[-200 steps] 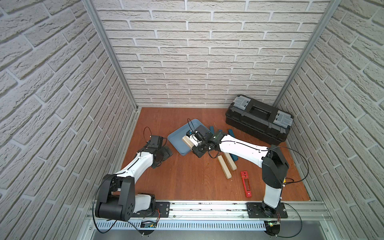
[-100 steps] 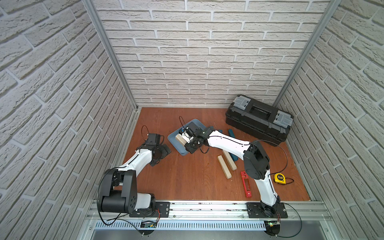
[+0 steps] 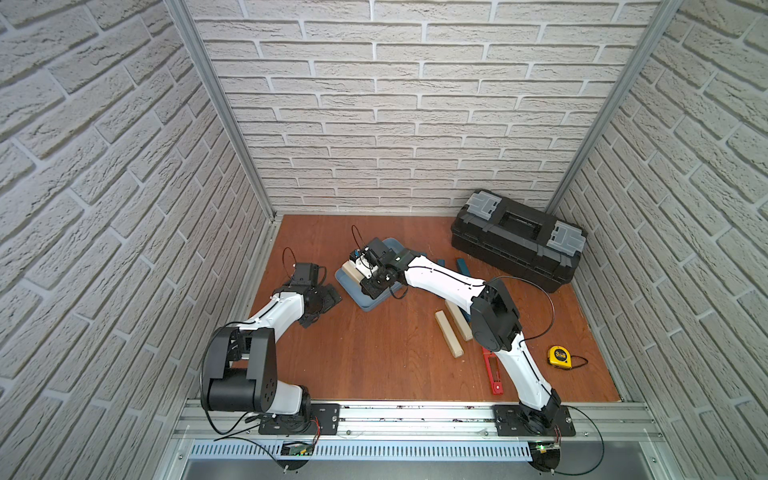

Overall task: Put the pruning pliers into the storage box
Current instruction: Place the pruning pliers in the storage box.

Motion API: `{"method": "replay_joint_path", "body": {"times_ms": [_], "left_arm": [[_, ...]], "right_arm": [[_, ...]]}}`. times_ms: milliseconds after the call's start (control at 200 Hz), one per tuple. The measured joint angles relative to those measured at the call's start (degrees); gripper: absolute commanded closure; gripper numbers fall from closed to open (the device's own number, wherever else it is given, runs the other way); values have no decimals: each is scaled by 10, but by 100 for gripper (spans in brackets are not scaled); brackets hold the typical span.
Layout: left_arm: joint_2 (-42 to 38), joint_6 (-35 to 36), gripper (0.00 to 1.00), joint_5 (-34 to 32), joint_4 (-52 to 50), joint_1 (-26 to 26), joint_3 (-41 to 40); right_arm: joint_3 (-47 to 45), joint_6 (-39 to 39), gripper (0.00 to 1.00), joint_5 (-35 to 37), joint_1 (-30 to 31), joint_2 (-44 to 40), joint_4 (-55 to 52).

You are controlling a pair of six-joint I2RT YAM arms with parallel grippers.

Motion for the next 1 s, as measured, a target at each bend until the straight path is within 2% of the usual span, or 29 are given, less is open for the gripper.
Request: {"method": "replay_joint_path", "body": {"times_ms": [455, 995], "left_arm": [[25, 0, 2, 13, 24, 1, 3], [32, 0, 2, 25, 46, 2, 3]], "right_arm": [[29, 45, 97, 2, 0, 48, 1], [75, 54, 97, -12, 0, 83, -15]]}}
